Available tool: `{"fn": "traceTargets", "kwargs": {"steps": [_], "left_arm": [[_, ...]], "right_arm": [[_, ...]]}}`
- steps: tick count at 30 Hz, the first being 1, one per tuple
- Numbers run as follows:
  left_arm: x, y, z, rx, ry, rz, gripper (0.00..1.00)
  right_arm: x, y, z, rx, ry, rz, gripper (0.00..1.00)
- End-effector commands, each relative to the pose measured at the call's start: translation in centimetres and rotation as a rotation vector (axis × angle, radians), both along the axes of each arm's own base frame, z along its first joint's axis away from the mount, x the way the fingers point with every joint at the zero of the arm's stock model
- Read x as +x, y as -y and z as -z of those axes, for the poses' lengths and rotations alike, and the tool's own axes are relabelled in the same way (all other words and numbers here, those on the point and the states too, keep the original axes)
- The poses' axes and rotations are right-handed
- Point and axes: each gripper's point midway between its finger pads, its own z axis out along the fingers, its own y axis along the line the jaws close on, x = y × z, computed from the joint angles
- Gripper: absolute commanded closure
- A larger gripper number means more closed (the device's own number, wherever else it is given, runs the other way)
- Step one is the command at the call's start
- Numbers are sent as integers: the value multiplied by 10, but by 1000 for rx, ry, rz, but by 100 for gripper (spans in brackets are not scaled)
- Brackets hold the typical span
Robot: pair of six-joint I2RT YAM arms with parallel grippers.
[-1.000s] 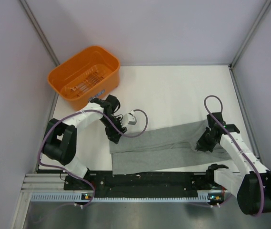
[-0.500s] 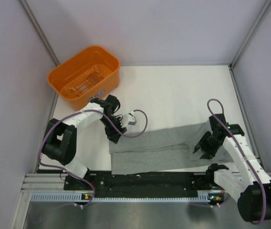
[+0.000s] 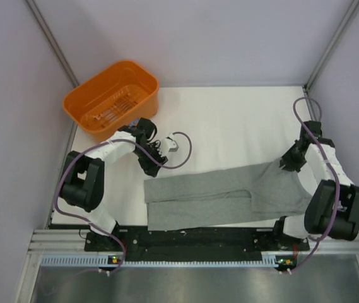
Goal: Fold and stack the t-shirts
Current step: Fold the other side of the tshirt into a rectangle, then rotate the tshirt 90 degrees
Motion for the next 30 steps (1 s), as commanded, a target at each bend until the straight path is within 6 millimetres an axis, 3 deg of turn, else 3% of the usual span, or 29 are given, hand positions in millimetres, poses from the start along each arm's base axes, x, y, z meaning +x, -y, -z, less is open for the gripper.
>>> {"fn": "traceTargets", "kwargs": {"steps": [1, 3, 8, 12, 19, 21, 22, 24, 25, 27, 30], "left_arm": [[12, 1, 17, 12, 16, -31, 49], [12, -2, 24, 31, 16, -39, 46], [14, -5, 26, 21, 65, -38, 43], [15, 2, 26, -27, 70, -21, 40], [-8, 7, 39, -54, -54, 32, 38], [-19, 9, 37, -78, -91, 63, 39], [-25, 9, 36, -89, -108, 85, 41], [-35, 8, 36, -98, -134, 108, 49], [-38, 8, 36, -98, -142, 107, 61], [-42, 2, 41, -65, -167, 94, 98], [-43, -1, 42, -50, -199, 45, 100]], "right_arm": [[33, 18, 29, -53, 22, -30, 84], [37, 27, 35, -85, -3, -26, 77], [47, 43, 13, -190, 63, -67, 67], [49, 50, 15, -189, 64, -106, 56], [58, 43, 52, -111, -1, -180, 56], [62, 41, 58, -87, -4, -192, 61], [63, 41, 59, -85, -7, -189, 70], [62, 47, 60, -95, -11, -164, 87], [59, 54, 60, -121, -20, -140, 95], [57, 65, 58, -139, -20, -105, 100], [62, 70, 57, -150, -14, -121, 100]]}}
